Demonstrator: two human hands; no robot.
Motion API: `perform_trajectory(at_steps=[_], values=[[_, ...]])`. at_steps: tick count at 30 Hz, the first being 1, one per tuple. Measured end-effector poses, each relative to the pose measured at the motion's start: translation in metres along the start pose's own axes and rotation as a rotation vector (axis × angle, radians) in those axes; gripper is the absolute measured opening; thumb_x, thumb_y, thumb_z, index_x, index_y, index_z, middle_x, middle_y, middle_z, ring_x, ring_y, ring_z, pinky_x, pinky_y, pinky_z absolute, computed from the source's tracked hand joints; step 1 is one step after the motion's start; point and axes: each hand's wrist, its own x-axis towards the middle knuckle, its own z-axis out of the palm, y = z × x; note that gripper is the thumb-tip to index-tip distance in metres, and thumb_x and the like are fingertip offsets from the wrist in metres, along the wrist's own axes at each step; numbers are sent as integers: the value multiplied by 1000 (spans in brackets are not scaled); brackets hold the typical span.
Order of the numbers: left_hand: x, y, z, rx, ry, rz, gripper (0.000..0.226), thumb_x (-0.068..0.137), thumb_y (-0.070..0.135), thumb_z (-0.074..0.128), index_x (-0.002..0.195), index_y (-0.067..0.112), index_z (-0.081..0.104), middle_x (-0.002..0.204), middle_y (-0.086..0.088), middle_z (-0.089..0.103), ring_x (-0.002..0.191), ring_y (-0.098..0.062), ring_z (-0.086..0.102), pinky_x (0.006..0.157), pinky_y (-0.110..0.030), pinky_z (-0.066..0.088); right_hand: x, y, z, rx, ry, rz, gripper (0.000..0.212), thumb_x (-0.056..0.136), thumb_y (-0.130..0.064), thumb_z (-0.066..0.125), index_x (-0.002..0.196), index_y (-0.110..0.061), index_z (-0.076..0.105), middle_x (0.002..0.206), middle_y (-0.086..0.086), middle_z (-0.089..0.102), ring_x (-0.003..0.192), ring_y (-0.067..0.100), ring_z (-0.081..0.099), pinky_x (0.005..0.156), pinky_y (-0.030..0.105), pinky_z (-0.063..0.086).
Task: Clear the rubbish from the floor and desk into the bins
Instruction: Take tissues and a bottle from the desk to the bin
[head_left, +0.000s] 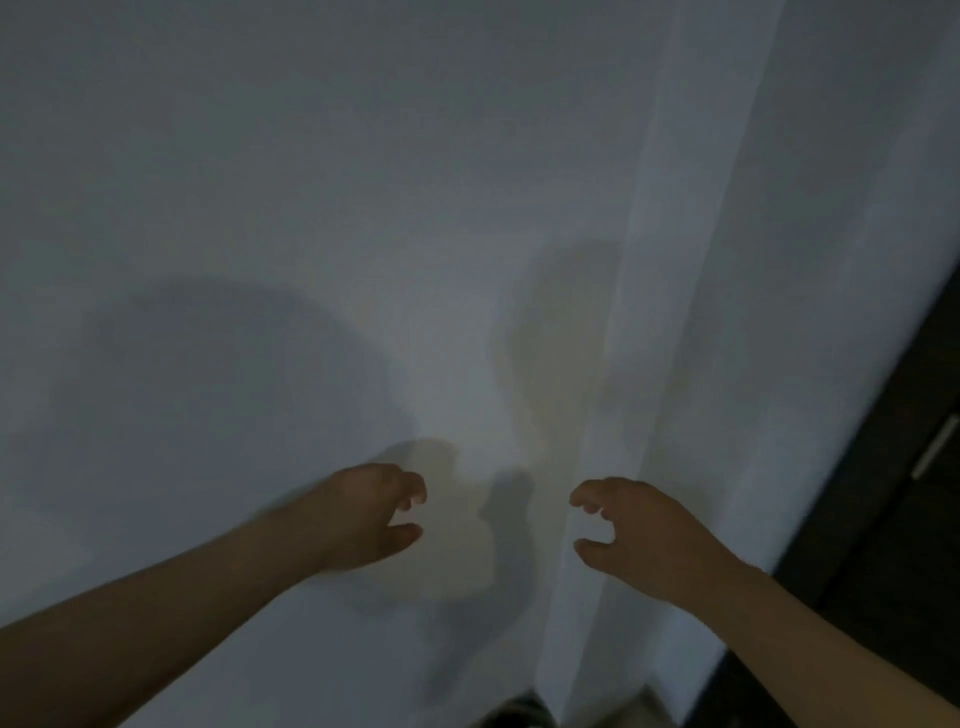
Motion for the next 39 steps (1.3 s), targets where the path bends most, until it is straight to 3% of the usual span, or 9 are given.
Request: perform_trajectory(at_steps=[4, 8, 13, 21, 31, 34, 39], values=[[-35, 22, -60, 17, 122, -104, 37, 90, 44, 56, 125, 32, 51, 119, 14, 56, 103, -2, 56, 85, -11, 38, 0, -30, -66, -57, 129, -216, 44, 87, -40, 63, 128, -28, 53, 118, -10, 56, 103, 4, 50, 88, 19, 40], [-93, 29, -107, 37, 247, -224, 38, 88, 47, 58, 123, 35, 52, 114, 18, 56, 97, 3, 56, 73, -2, 38, -2, -77, -104, -40, 199, -404, 42, 85, -41, 65, 125, -31, 55, 115, -14, 56, 104, 4, 53, 89, 21, 42], [-190, 33, -157, 120, 370, -433, 38, 88, 47, 58, 124, 36, 52, 115, 20, 55, 97, 5, 55, 82, -10, 46, -14, -167, -123, -14, 218, -671, 40, 85, -42, 63, 124, -35, 54, 117, -20, 54, 108, -1, 50, 92, 18, 40], [-388, 43, -200, 248, 495, -814, 37, 85, 49, 60, 120, 38, 54, 107, 24, 54, 94, 6, 56, 85, -16, 48, -69, -348, -112, 71, 198, -1092, 39, 86, -44, 61, 123, -38, 53, 115, -22, 52, 109, -2, 49, 92, 17, 39], [-695, 125, -217, 414, 577, -1311, 38, 83, 45, 65, 118, 34, 58, 111, 18, 60, 94, 4, 59, 81, -10, 47, -256, -589, -65, 289, 103, -1604, 42, 85, -45, 63, 125, -37, 54, 120, -22, 55, 109, -3, 51, 94, 19, 43], [-769, 162, -208, 400, 575, -1437, 36, 83, 45, 65, 117, 35, 59, 111, 19, 59, 96, 5, 59, 86, -18, 51, -327, -647, -47, 344, 54, -1717, 43, 83, -44, 66, 124, -34, 56, 120, -19, 57, 109, -2, 54, 92, 19, 44], [-866, 217, -202, 442, 580, -1640, 39, 84, 41, 66, 121, 36, 55, 115, 20, 56, 101, 3, 56, 86, -17, 51, -429, -722, -19, 398, -43, -1871, 43, 82, -40, 68, 123, -31, 59, 121, -14, 60, 110, 2, 55, 95, 25, 45]])
